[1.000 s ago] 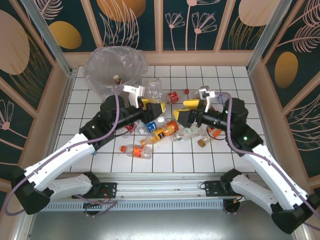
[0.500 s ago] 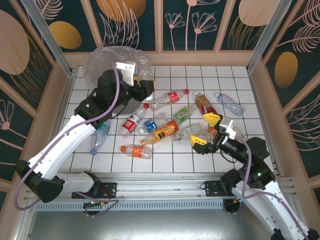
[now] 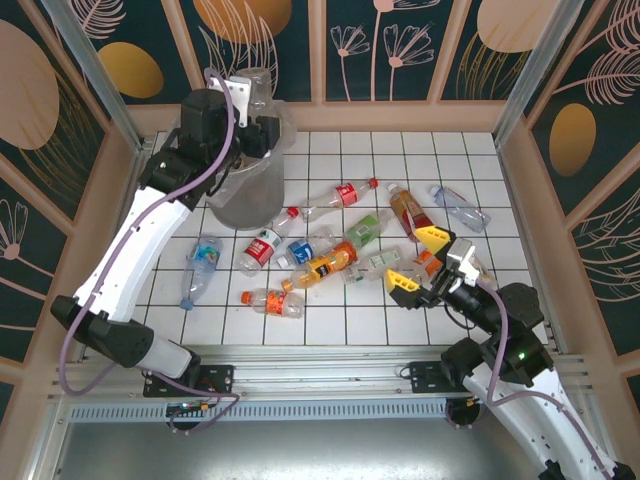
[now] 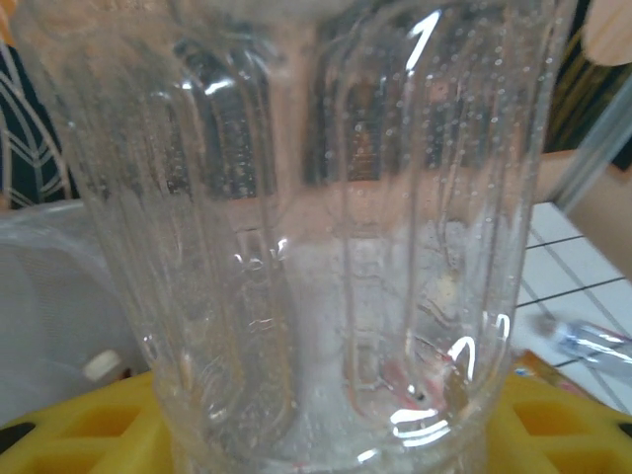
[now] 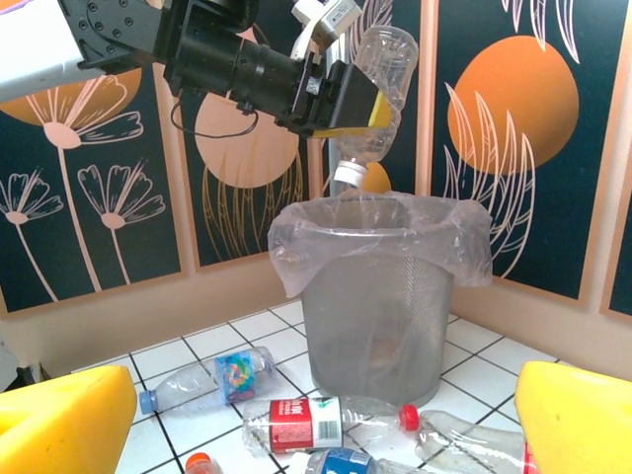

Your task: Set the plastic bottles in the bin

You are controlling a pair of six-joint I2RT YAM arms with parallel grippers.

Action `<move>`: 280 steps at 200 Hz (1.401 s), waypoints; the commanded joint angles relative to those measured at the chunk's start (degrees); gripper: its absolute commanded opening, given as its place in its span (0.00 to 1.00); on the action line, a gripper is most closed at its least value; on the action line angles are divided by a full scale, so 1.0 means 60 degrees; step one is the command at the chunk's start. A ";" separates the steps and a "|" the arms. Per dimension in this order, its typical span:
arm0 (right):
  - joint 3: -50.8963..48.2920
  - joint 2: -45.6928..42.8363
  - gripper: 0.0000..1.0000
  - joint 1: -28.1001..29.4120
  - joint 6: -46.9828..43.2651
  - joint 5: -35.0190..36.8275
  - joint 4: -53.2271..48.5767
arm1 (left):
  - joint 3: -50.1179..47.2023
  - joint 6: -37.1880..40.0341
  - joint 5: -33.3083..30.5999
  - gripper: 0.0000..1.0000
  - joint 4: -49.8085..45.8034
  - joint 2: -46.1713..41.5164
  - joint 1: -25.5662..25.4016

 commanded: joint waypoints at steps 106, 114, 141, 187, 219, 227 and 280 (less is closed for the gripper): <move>-0.0218 0.0004 0.99 -0.0014 0.0176 -0.0003 0.0111 | 0.1447 0.1216 -0.0399 0.59 -0.1373 0.2894 0.1680; -0.0211 0.0066 0.99 -0.0014 0.0194 -0.0065 0.0087 | 0.1461 0.1242 -0.0384 0.59 -0.1470 0.2980 0.1710; -0.0149 0.0239 0.99 -0.0017 0.0250 -0.0089 0.0020 | 0.1476 0.1228 -0.0255 0.59 -0.1677 0.3321 0.1816; 0.0171 0.0689 0.99 -0.0014 0.0539 -0.0056 -0.0353 | 0.1725 0.1104 0.0033 0.59 -0.1923 0.4124 0.1994; 0.0289 0.0957 0.99 -0.0012 0.0590 -0.0141 -0.0559 | 0.1788 0.1090 0.0234 0.59 -0.1949 0.4556 0.2043; 0.0289 0.0975 0.99 -0.0017 0.0573 -0.0168 -0.0559 | 0.1820 0.1095 0.0209 0.59 -0.1942 0.4656 0.2032; 0.0329 0.1063 0.99 -0.0014 0.0682 -0.0102 -0.0743 | 0.1871 0.1036 0.0335 0.61 -0.2001 0.5278 0.2089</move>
